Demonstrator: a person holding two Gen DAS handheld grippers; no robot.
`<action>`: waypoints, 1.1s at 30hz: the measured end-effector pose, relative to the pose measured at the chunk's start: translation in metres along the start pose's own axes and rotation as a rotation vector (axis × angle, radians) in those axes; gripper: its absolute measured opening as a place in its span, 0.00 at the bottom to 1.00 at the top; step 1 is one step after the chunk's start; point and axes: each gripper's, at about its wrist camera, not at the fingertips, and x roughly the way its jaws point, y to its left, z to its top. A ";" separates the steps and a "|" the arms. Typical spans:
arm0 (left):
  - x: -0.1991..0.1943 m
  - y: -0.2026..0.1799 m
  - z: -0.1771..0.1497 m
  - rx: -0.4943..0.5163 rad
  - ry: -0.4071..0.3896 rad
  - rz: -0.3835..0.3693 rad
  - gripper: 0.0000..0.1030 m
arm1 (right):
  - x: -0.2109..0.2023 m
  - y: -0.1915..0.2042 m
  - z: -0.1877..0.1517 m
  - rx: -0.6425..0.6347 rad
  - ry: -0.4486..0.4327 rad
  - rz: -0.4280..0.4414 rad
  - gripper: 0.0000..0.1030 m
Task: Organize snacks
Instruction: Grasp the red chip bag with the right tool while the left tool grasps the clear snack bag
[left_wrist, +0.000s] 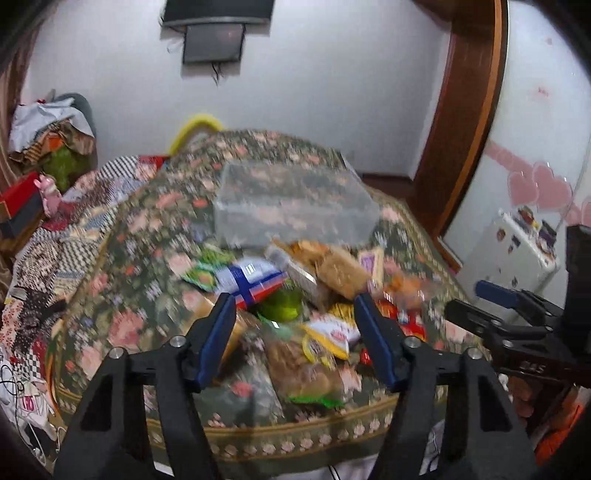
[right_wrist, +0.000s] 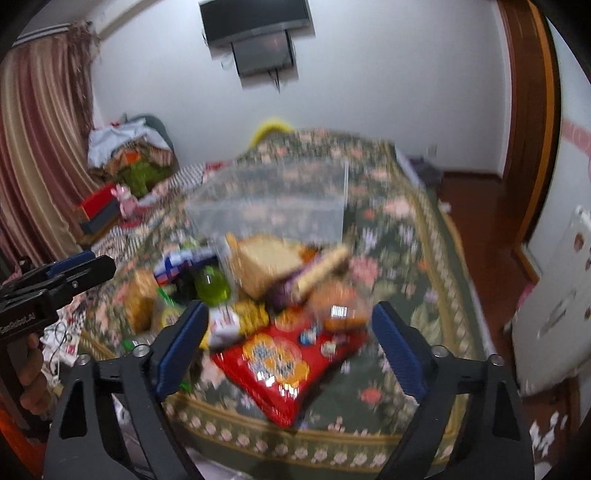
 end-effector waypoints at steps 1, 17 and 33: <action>0.004 -0.002 -0.003 0.002 0.017 -0.009 0.60 | 0.005 -0.001 -0.002 0.009 0.021 0.007 0.79; 0.071 0.002 -0.045 -0.038 0.243 -0.036 0.59 | 0.065 -0.016 -0.025 0.101 0.224 0.052 0.69; 0.102 0.006 -0.045 -0.051 0.245 -0.003 0.56 | 0.092 0.002 -0.026 0.049 0.261 0.013 0.89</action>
